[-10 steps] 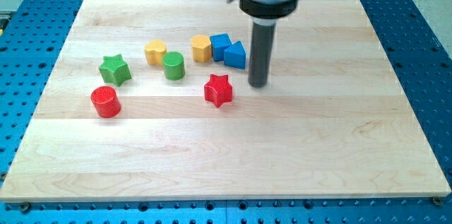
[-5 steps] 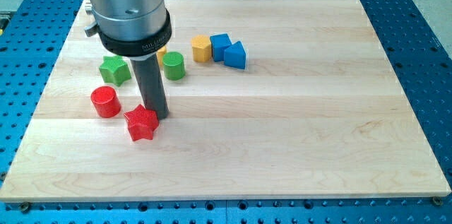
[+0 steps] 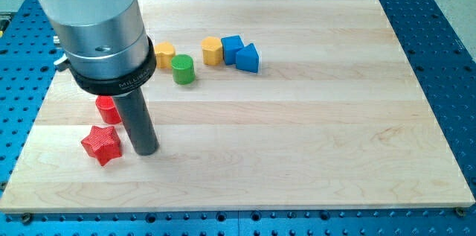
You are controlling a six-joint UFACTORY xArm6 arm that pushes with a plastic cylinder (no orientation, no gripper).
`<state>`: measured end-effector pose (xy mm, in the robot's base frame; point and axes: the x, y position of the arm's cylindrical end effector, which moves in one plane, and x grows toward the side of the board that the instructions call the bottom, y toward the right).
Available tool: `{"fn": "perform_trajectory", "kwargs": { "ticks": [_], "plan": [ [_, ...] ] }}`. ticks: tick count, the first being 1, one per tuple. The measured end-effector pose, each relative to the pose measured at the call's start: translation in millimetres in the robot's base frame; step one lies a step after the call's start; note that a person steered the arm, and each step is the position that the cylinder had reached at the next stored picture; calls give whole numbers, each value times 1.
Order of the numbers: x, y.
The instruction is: Move the red star below the red circle
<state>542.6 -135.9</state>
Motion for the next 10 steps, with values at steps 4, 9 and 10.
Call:
{"fn": "perform_trajectory", "kwargs": {
  "ticks": [4,9,10],
  "plan": [
    [4,-9],
    [16,-92],
    [47,-109]
  ]
}}
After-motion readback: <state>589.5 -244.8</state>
